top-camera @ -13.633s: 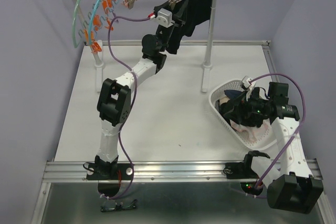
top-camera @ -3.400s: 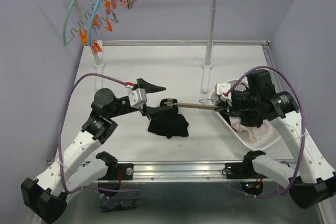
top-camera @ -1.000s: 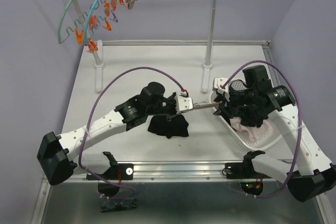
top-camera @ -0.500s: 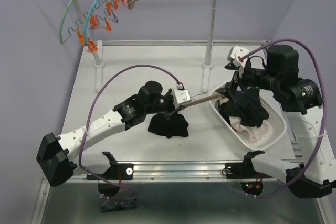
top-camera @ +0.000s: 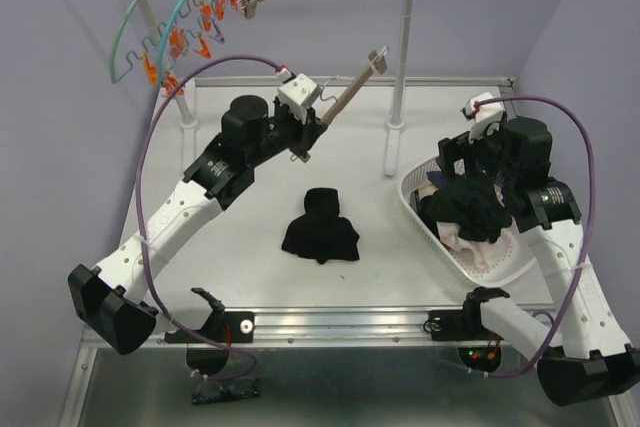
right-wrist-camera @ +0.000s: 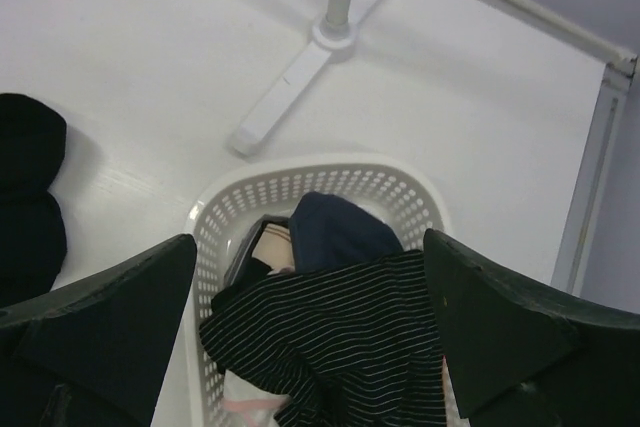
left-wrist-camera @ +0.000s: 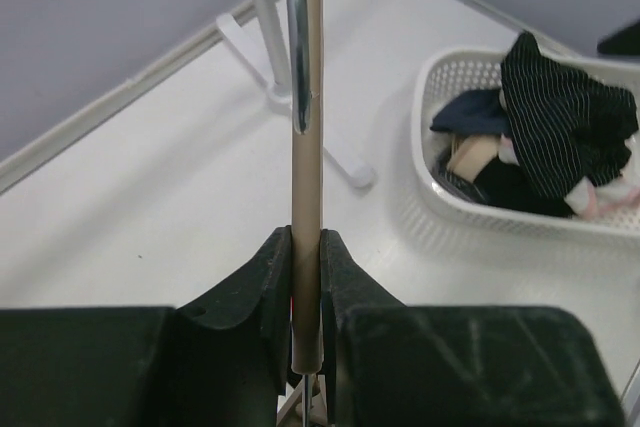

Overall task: Remove the underwear clipped to the hanger
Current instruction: Place the hanger at the clothesline.

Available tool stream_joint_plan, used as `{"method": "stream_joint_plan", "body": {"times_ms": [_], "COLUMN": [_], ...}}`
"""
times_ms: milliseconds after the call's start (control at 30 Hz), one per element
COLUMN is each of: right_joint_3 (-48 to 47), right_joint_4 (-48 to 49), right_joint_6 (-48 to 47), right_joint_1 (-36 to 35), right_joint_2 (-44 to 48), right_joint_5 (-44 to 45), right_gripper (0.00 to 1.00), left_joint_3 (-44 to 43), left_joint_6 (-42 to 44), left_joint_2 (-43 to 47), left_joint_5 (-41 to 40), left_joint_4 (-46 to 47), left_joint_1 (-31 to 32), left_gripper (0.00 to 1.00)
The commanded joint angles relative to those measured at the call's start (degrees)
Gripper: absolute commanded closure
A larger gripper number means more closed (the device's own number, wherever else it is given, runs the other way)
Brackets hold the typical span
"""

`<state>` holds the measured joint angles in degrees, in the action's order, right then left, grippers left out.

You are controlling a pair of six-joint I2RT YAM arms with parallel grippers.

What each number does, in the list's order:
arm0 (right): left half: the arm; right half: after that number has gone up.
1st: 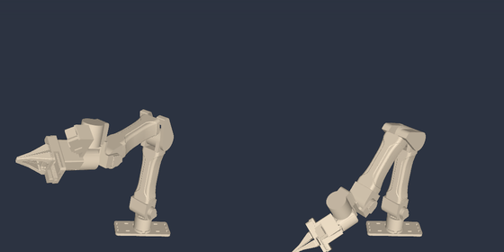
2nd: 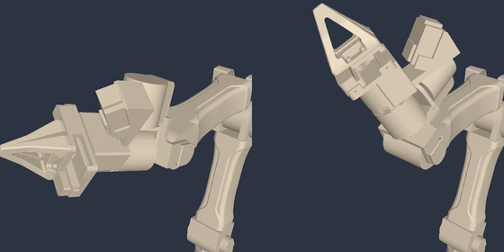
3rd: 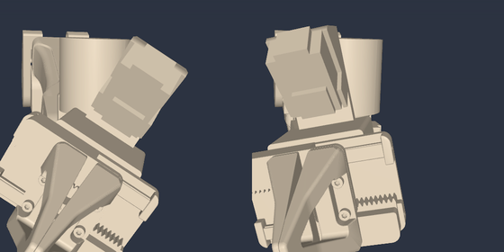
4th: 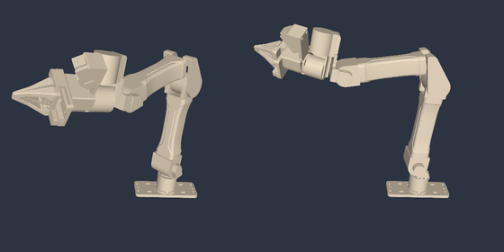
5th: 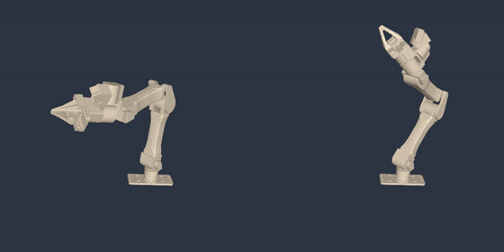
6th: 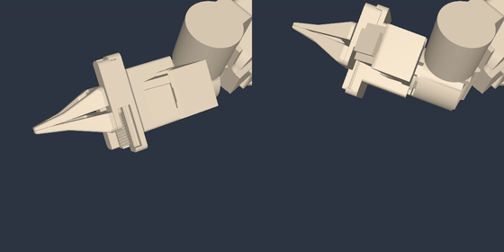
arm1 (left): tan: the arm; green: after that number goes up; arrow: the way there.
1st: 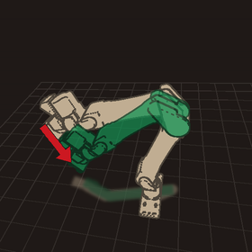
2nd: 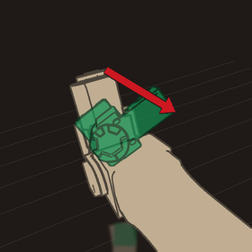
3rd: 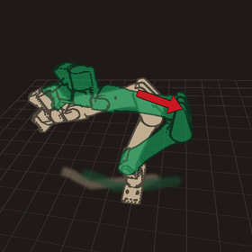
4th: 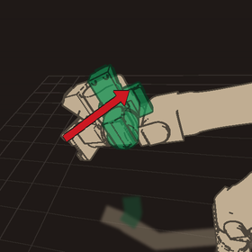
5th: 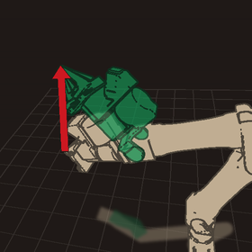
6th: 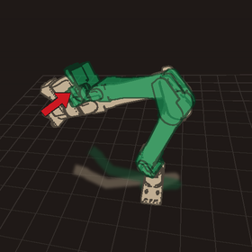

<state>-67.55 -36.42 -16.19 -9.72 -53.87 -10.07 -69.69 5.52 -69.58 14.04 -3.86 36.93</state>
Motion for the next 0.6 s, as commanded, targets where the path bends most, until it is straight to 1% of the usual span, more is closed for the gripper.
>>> {"method": "stream_joint_plan", "body": {"times_ms": [0, 33, 67, 100, 167, 200, 267, 333, 367, 400, 500, 567], "right_joint_3": [9.33, 10.67, 12.16, 13.31, 16.21, 17.09, 19.81, 23.05, 23.08, 25.51, 27.56, 27.47], "right_joint_4": [11.02, 12.33, 12.95, 13.48, 14.71, 15.06, 16.11, 17.52, 18.05, 18.58, 19.55, 19.55], "right_joint_6": [5.54, 5.72, 5.81, 5.99, 5.99, 5.99, 5.9, 5.99, 5.99, 5.9, 5.73, 5.81], "right_joint_1": [1.89, 2.24, 2.77, 3.03, 3.47, 3.56, 3.65, 3.82, 3.74, 4.0, 4.18, 4.18], "right_joint_2": [2.45, 2.54, 2.63, 2.71, 3.59, 4.64, 5.7, 7.45, 8.07, 8.68, 10.8, 11.15], "right_joint_5": [-2.31, -3.81, -6.08, -6.89, -8.83, -9.35, -11.45, -13.65, -14.36, -14.98, -15.42, -15.6], "right_gripper": [0.0, 0.0, 0.0, 0.0, 0.0, 0.0, 0.0, 0.0, 0.0, 0.0, 0.0, 0.0], "left_joint_3": [-9.73, -11.5, -13.35, -17.02, -20.99, -24.84, -28.55, -34.35, -36.37, -38.48, -49.62, -54.21], "left_joint_6": [-5.25, -7.08, -7.54, -7.89, -8.68, -8.86, -9.73, -10.52, -10.7, -11.14, -11.23, -11.41], "left_joint_2": [-2.91, -3.89, -4.85, -6.95, -9.16, -11.87, -15.91, -18.73, -20.14, -22.94, -28.65, -31.48], "left_joint_5": [-2.78, -3.32, -3.76, -4.46, -5.42, -6.04, -6.66, -6.75, -7.01, -7.1, -7.89, -8.59], "left_joint_4": [2.1, 1.93, 1.84, 1.66, 0.96, 0.61, -0.44, -1.85, -2.38, -2.9, -6.32, -7.82], "left_joint_1": [-1.07, -1.15, -1.42, -1.42, -1.68, -2.12, -3.34, -4.05, -4.49, -4.76, -5.11, -5.2], "left_gripper": [1.0, 1.0, 1.0, 1.0, 1.0, 1.0, 1.0, 1.0, 1.0, 1.0, 1.0, 1.0]}}
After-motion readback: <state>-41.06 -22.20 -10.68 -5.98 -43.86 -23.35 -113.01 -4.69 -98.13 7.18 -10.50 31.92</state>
